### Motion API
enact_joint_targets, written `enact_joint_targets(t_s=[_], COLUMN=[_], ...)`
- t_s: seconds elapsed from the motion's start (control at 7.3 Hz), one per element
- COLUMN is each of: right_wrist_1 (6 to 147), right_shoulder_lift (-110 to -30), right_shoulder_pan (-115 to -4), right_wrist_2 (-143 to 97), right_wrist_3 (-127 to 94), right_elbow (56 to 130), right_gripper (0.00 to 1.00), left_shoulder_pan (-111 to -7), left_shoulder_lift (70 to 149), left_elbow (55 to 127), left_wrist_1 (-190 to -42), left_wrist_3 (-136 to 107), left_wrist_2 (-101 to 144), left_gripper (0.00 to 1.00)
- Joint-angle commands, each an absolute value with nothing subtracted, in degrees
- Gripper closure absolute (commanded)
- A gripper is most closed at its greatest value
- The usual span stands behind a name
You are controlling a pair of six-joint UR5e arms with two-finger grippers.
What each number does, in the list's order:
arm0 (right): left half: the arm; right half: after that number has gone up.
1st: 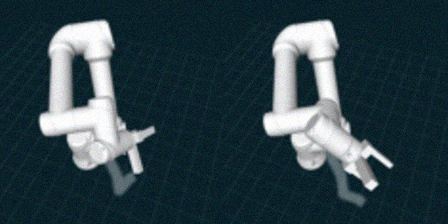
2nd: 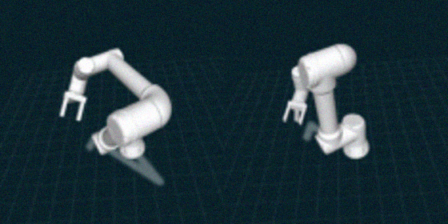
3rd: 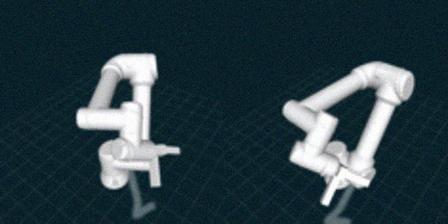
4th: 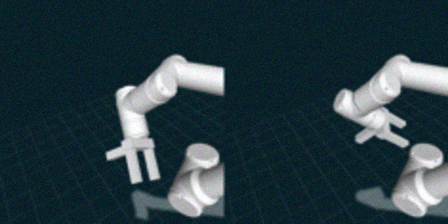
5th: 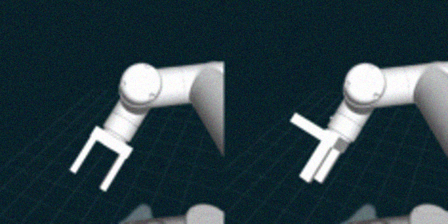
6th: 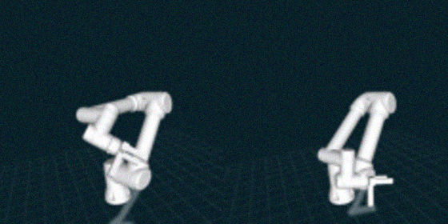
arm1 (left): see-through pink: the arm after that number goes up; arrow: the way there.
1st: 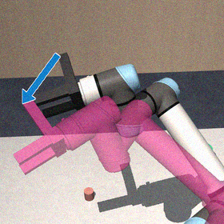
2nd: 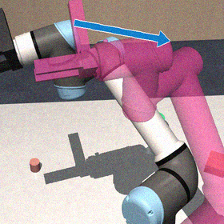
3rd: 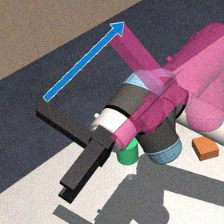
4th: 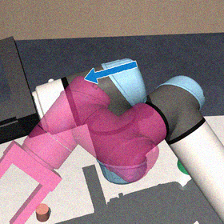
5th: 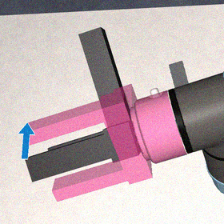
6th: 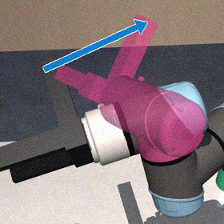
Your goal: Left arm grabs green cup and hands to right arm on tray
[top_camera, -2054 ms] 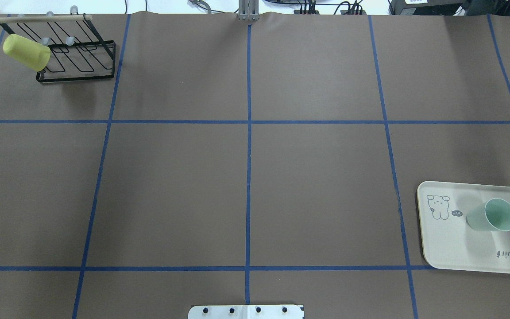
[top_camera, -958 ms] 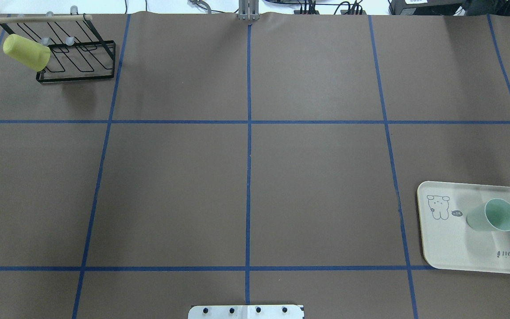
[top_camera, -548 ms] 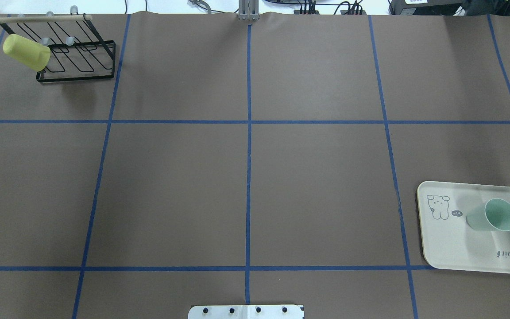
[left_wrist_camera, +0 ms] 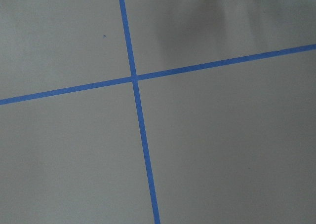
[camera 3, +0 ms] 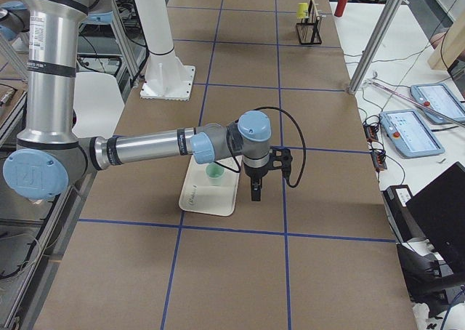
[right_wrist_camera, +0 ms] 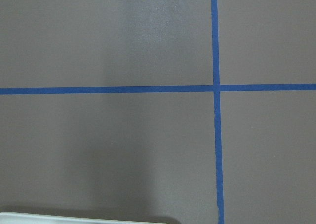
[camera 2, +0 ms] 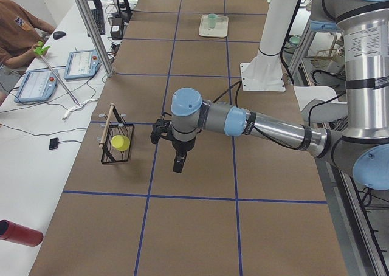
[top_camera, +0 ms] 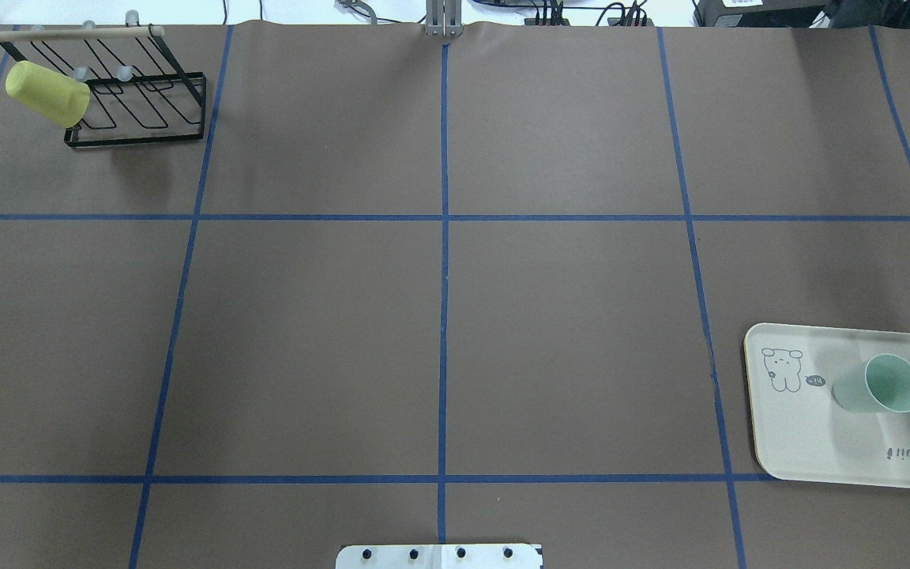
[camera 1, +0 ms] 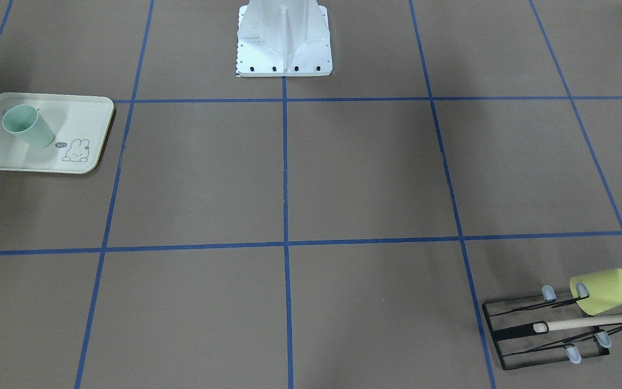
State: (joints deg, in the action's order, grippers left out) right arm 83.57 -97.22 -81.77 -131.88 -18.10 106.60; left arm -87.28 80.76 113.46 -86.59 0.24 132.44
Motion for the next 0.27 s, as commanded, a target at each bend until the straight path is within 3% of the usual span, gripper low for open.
enact_joint_targets(t_s=[0.0,0.14], right_wrist_1=[83.5,83.4], right_shoulder_lift=[-97.2,-97.2], right_shoulder_pan=[-81.7,-81.8], right_wrist_2=[-131.8,-131.8], right_wrist_3=[-18.1,-18.1], right_elbow=[106.6,106.6], right_gripper=[0.0,0.0], left_shoulder_pan=[-87.3,-87.3], left_shoulder_lift=[80.7,80.8], left_elbow=[113.5,113.5], left_wrist_1=[-86.7,-86.7], left_wrist_3=[0.2,0.3], left_wrist_2=[132.4,132.4], left_gripper=[0.0,0.0])
